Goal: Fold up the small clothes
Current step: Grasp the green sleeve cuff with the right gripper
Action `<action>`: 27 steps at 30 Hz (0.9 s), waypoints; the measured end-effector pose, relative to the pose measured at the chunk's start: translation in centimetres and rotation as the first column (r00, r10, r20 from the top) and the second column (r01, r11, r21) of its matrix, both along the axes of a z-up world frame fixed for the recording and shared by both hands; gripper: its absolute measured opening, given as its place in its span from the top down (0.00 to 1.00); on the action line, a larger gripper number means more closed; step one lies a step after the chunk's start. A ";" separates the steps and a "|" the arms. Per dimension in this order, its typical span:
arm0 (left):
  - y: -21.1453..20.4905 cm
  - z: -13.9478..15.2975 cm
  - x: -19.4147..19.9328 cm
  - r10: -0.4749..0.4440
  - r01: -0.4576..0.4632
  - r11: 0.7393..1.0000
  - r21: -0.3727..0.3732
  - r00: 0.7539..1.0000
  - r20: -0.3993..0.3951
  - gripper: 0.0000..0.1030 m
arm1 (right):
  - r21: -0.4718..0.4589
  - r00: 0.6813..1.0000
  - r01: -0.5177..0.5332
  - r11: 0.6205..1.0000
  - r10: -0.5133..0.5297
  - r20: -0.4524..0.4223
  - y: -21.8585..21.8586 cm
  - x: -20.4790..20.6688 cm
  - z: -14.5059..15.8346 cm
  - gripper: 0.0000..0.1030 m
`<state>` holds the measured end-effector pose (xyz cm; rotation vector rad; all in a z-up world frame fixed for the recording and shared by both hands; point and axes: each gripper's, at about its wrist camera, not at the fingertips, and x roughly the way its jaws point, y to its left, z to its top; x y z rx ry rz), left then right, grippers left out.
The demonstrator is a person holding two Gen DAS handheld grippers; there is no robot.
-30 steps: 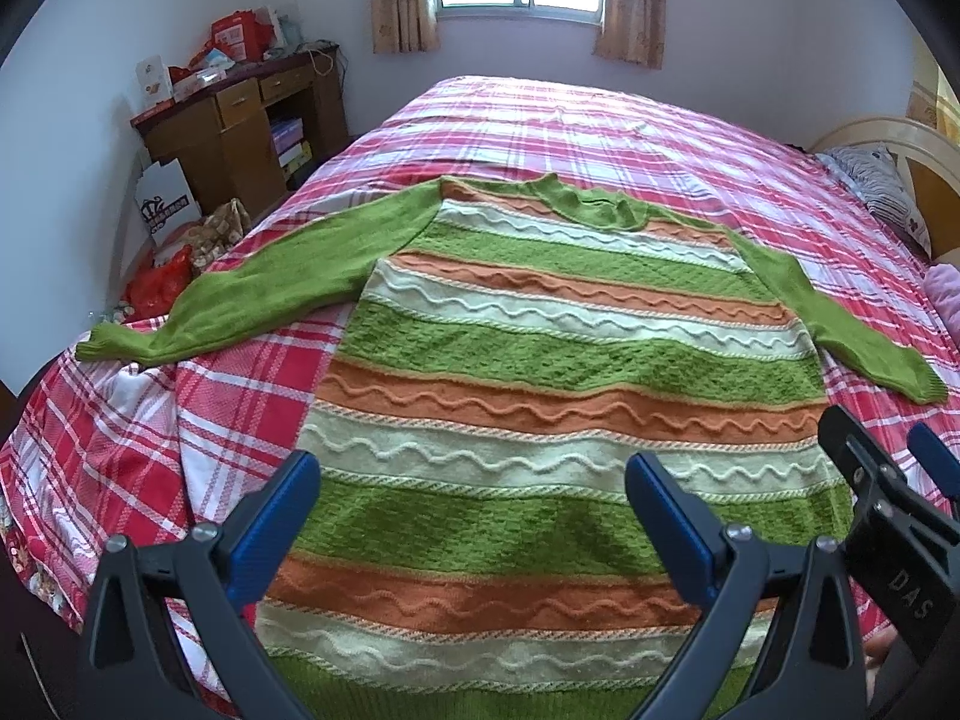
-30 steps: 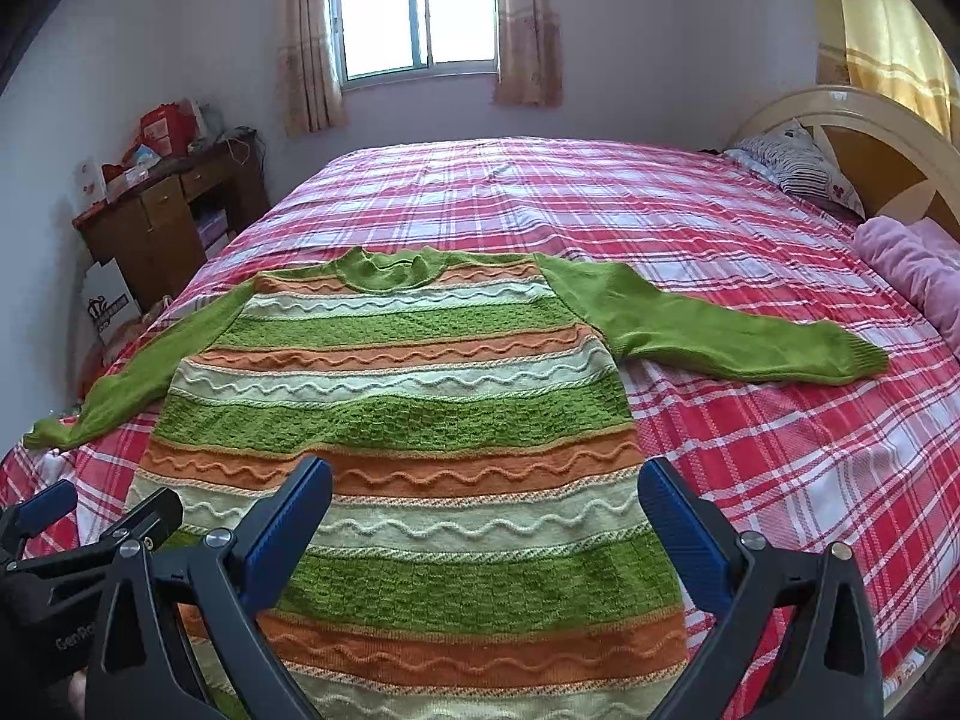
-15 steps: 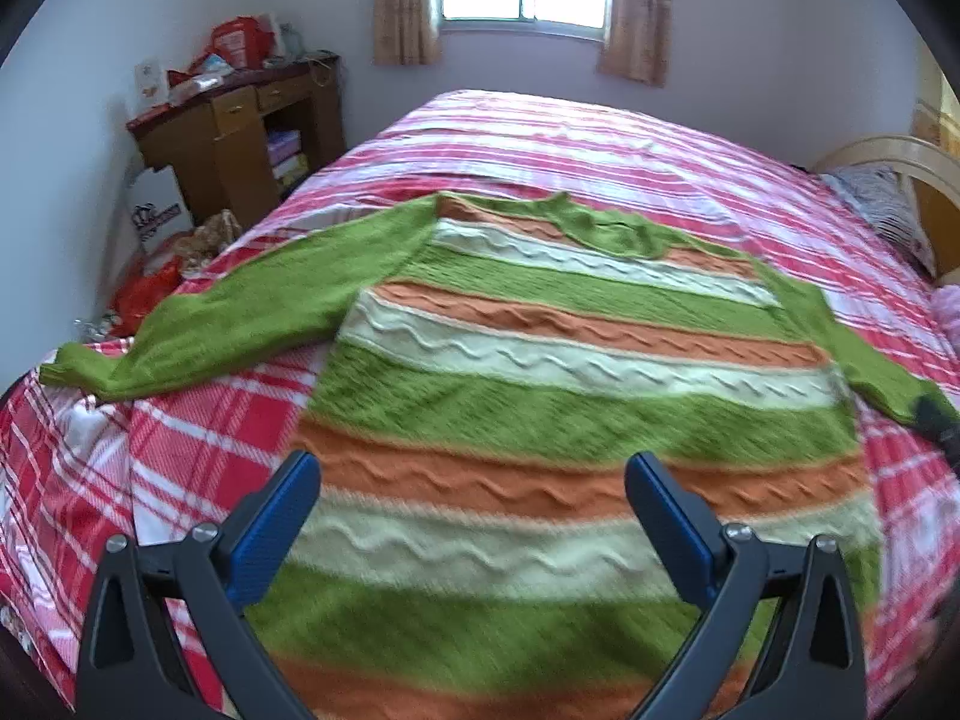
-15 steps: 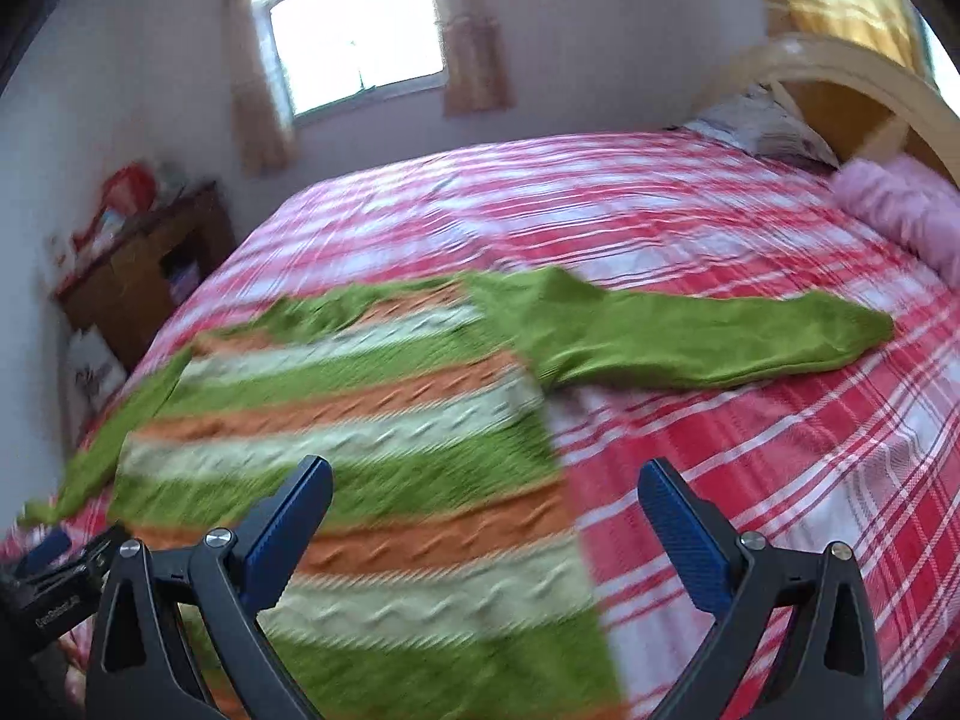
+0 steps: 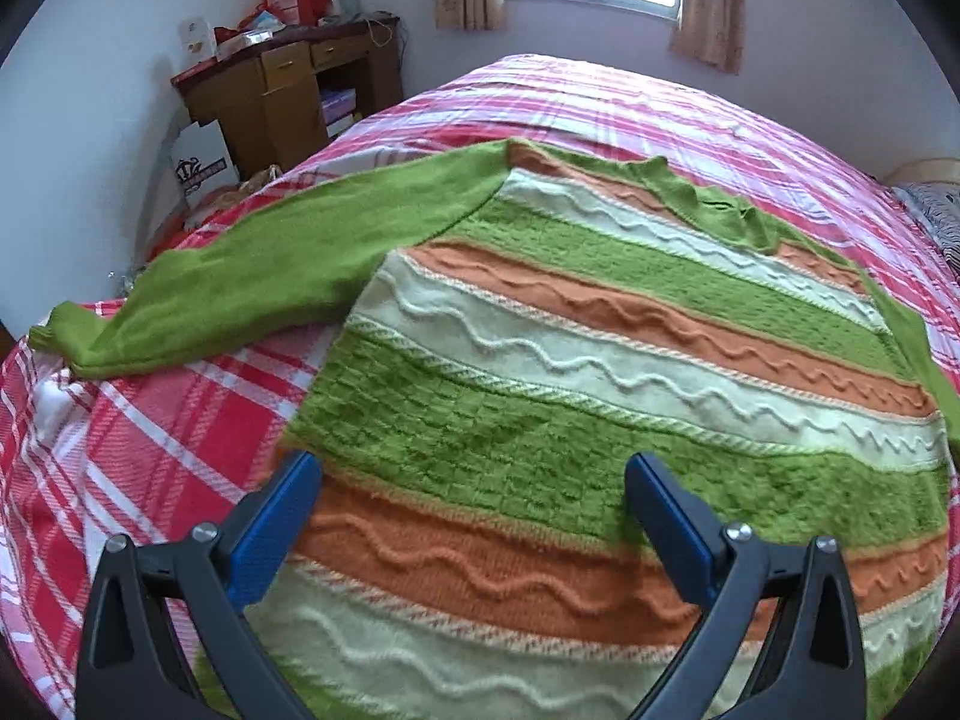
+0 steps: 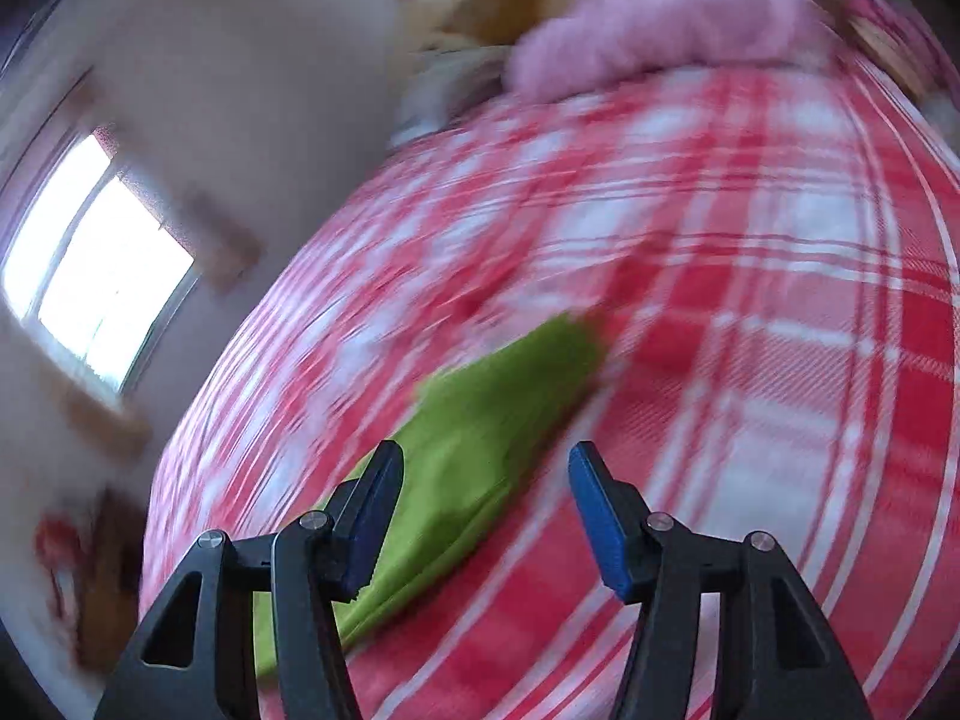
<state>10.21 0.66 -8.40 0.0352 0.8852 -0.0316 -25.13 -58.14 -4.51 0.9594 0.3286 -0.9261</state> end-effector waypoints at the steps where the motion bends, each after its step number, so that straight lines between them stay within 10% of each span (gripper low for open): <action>1: 0.0 -0.2 0.0 0.002 -0.002 1.000 0.006 1.000 0.005 0.00 | 0.012 1.000 0.006 1.000 -0.005 -0.009 -1.1 0.0 -0.5 0.43; 6: -0.2 -0.6 -0.4 0.010 -0.010 1.000 0.008 0.998 0.055 0.00 | -0.033 0.997 -0.048 0.998 0.045 -0.066 -3.3 2.3 -0.3 0.44; 13: -0.4 -0.7 -0.3 0.009 -0.010 1.000 0.013 0.998 0.061 0.00 | -0.046 0.980 -0.127 0.991 0.118 -0.162 -3.6 4.9 -0.7 0.81; 21: -0.4 -0.8 -0.3 0.009 -0.010 1.000 0.012 0.998 0.062 0.00 | -0.059 0.977 -0.211 0.976 0.213 0.026 -1.1 3.0 3.6 0.91; 27: -0.5 -0.9 -0.3 0.006 -0.006 1.000 0.006 0.998 0.064 0.00 | -0.103 0.911 -0.372 0.922 0.384 0.152 5.3 6.5 9.1 0.91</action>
